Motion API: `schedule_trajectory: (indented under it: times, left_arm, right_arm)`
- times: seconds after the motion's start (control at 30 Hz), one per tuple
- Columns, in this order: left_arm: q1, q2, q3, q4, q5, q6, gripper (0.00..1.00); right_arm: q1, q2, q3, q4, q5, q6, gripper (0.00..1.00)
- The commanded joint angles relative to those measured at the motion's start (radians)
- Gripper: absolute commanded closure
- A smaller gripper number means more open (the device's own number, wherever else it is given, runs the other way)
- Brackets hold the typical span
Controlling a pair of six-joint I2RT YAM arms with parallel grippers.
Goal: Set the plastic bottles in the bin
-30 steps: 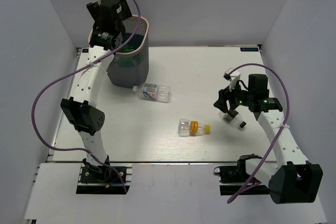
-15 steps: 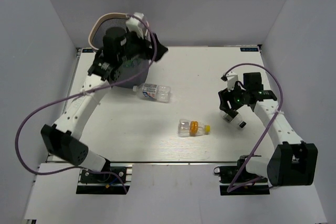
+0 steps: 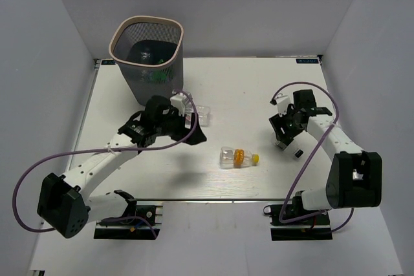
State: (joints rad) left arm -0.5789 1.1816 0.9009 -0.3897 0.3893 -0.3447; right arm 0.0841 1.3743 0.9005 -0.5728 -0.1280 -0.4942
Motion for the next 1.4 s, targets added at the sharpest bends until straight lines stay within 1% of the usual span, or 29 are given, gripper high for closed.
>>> schedule_trajectory:
  times: [0.0, 0.2, 0.23, 0.33, 0.37, 0.43, 0.47, 0.53, 0.57, 0.63, 0.67, 0.7, 0.73, 0.8, 0.87, 0.93, 0.97, 1.0, 1.03, 1.07, 1.1, 1.13, 1.17, 1.2, 1.23, 1.27, 1.3, 1.33, 1.37]
  left_arm:
    - [-0.039, -0.031, -0.069, 0.04, -0.015, -0.072, 0.0]
    - [-0.116, -0.04, -0.16, 0.063, -0.072, -0.125, 0.0]
    - [-0.116, -0.04, -0.171, 0.063, -0.072, -0.125, 0.0]
    - [-0.142, -0.04, -0.189, 0.063, -0.092, -0.146, 0.0]
    - [-0.154, -0.04, -0.189, 0.063, -0.102, -0.157, 0.0]
    - [-0.167, -0.04, -0.2, 0.063, -0.112, -0.157, 0.0]
    - [-0.177, -0.04, -0.2, 0.063, -0.121, -0.157, 0.0]
    - [-0.188, -0.04, -0.209, 0.063, -0.121, -0.168, 0.0]
    - [-0.197, -0.04, -0.218, 0.072, -0.13, -0.178, 0.0]
    - [-0.208, -0.04, -0.218, 0.072, -0.139, -0.189, 0.0]
    - [-0.219, -0.04, -0.218, 0.072, -0.139, -0.189, 0.0]
    - [-0.219, -0.04, -0.227, 0.072, -0.148, -0.189, 0.0]
    - [-0.229, -0.04, -0.227, 0.072, -0.148, -0.2, 0.0]
    - [-0.239, -0.04, -0.227, 0.081, -0.158, -0.2, 0.0]
    - [-0.259, -0.031, -0.227, 0.081, -0.158, -0.2, 0.0]
    - [-0.268, -0.02, -0.237, 0.09, -0.158, -0.2, 0.0]
    - [-0.278, -0.007, -0.237, 0.1, -0.158, -0.2, 0.0]
    - [-0.279, 0.007, -0.237, 0.1, -0.158, -0.2, 0.0]
    - [-0.289, 0.016, -0.237, 0.112, -0.158, -0.2, 0.0]
    - [-0.3, 0.016, -0.237, 0.124, -0.158, -0.2, 0.0]
    - [-0.3, 0.03, -0.237, 0.124, -0.158, -0.2, 0.0]
    - [-0.312, 0.042, -0.237, 0.133, -0.158, -0.209, 0.0]
    - [-0.312, 0.042, -0.237, 0.134, -0.158, -0.209, 0.0]
    - [-0.323, 0.053, -0.246, 0.134, -0.158, -0.209, 0.0]
    - [-0.332, 0.053, -0.246, 0.143, -0.158, -0.22, 0.0]
    - [-0.332, 0.053, -0.246, 0.143, -0.167, -0.22, 0.0]
    - [-0.341, 0.065, -0.246, 0.143, -0.167, -0.22, 0.0]
    - [-0.341, 0.066, -0.246, 0.143, -0.167, -0.22, 0.0]
    - [-0.354, 0.075, -0.246, 0.143, -0.167, -0.22, 0.0]
  right_arm:
    - [-0.006, 0.051, -0.014, 0.047, 0.045, -0.035, 0.31]
    - [-0.006, 0.101, -0.048, 0.074, 0.034, -0.073, 0.31]
    - [-0.006, 0.103, -0.046, 0.071, 0.022, -0.081, 0.33]
    - [-0.014, 0.111, -0.054, 0.056, -0.011, -0.104, 0.44]
    - [-0.012, 0.111, -0.051, 0.05, -0.025, -0.118, 0.49]
    - [-0.009, 0.112, -0.043, 0.019, -0.045, -0.132, 0.49]
    - [-0.012, 0.115, -0.038, 0.013, -0.048, -0.142, 0.56]
    - [-0.014, 0.137, -0.037, -0.005, -0.053, -0.149, 0.63]
    - [-0.015, 0.14, -0.034, -0.006, -0.061, -0.15, 0.73]
    - [-0.021, 0.149, -0.014, -0.027, -0.084, -0.149, 0.82]
    - [-0.021, 0.149, -0.005, -0.048, -0.141, -0.155, 0.87]
    - [-0.023, 0.144, 0.006, -0.061, -0.162, -0.156, 0.9]
    - [-0.021, 0.137, 0.061, -0.073, -0.185, -0.159, 0.92]
    - [-0.021, 0.115, 0.112, -0.139, -0.287, -0.17, 0.97]
    - [-0.02, 0.109, 0.245, -0.207, -0.37, -0.176, 1.0]
    - [-0.012, 0.121, 0.354, -0.252, -0.471, -0.178, 1.0]
    - [-0.014, 0.137, 0.465, -0.272, -0.504, -0.173, 1.0]
    - [-0.009, 0.152, 0.503, -0.279, -0.591, -0.167, 1.0]
    - [0.005, 0.163, 0.54, -0.286, -0.619, -0.15, 1.0]
    - [0.014, 0.175, 0.651, -0.283, -0.652, -0.138, 1.0]
    - [0.02, 0.21, 0.687, -0.248, -0.735, -0.121, 1.0]
    - [0.052, 0.222, 0.727, -0.23, -0.763, -0.037, 1.0]
    - [0.068, 0.253, 0.839, -0.205, -0.786, -0.006, 1.0]
    - [0.081, 0.281, 0.876, -0.094, -0.833, 0.029, 1.0]
    - [0.138, 0.293, 0.932, -0.043, -0.861, 0.158, 1.0]
    - [0.157, 0.319, 0.954, 0.011, -0.88, 0.205, 1.0]
    - [0.173, 0.344, 0.988, 0.225, -0.884, 0.244, 1.0]
    - [0.227, 0.367, 1.011, 0.307, -0.874, 0.395, 1.0]
    - [0.246, 0.38, 1.028, 0.47, -0.859, 0.44, 1.0]
